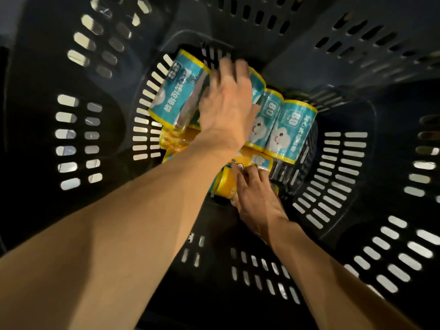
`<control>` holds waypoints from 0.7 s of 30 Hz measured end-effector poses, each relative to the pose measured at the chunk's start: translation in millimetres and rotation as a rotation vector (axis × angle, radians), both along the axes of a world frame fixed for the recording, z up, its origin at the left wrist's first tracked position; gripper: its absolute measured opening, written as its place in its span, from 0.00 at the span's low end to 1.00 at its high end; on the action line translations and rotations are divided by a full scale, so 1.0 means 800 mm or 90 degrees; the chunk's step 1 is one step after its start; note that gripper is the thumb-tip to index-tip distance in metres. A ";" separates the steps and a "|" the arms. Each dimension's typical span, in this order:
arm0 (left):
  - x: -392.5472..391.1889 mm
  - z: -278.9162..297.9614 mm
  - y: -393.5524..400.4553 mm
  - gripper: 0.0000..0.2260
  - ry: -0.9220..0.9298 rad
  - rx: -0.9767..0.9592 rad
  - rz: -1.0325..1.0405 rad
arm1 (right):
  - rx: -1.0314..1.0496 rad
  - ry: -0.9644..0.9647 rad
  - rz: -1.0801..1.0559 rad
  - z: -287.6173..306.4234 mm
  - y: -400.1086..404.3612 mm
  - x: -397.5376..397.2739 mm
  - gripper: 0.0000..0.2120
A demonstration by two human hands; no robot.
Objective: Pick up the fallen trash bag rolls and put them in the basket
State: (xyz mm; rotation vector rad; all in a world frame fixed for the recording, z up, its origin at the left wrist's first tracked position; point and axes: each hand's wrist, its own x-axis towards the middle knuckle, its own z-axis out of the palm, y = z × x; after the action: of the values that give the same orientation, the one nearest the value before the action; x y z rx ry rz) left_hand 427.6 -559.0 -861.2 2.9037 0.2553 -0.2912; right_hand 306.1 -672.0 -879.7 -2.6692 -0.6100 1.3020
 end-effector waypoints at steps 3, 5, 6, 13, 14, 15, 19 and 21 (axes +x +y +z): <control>0.002 0.006 0.006 0.33 -0.028 0.110 -0.115 | 0.003 0.028 0.021 0.005 0.005 0.005 0.32; 0.006 0.009 0.020 0.34 0.013 0.115 -0.084 | 0.025 0.034 -0.006 0.007 0.012 0.008 0.27; 0.008 0.012 0.028 0.37 0.050 0.105 -0.048 | 0.033 0.026 -0.017 0.006 0.015 0.009 0.25; -0.012 0.014 0.064 0.52 0.185 -0.076 0.147 | 0.039 -0.008 -0.095 0.017 0.014 0.014 0.26; -0.019 0.015 0.067 0.53 0.188 -0.084 0.150 | 0.043 -0.015 -0.111 0.023 0.010 0.016 0.26; -0.025 0.017 0.070 0.53 0.187 -0.091 0.152 | 0.049 -0.021 -0.127 0.030 0.004 0.019 0.25; -0.045 0.032 0.082 0.55 0.186 -0.130 0.207 | 0.073 -0.058 -0.188 0.063 -0.013 0.033 0.23; -0.052 0.039 0.091 0.55 0.199 -0.159 0.238 | 0.082 -0.049 -0.256 0.076 -0.013 0.046 0.23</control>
State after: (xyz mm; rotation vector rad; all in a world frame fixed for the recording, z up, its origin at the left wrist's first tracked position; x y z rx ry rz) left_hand 385.8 -486.4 -829.8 2.4905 0.7429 -0.6560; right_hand 343.1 -682.5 -818.6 -2.5663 -0.1426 1.0178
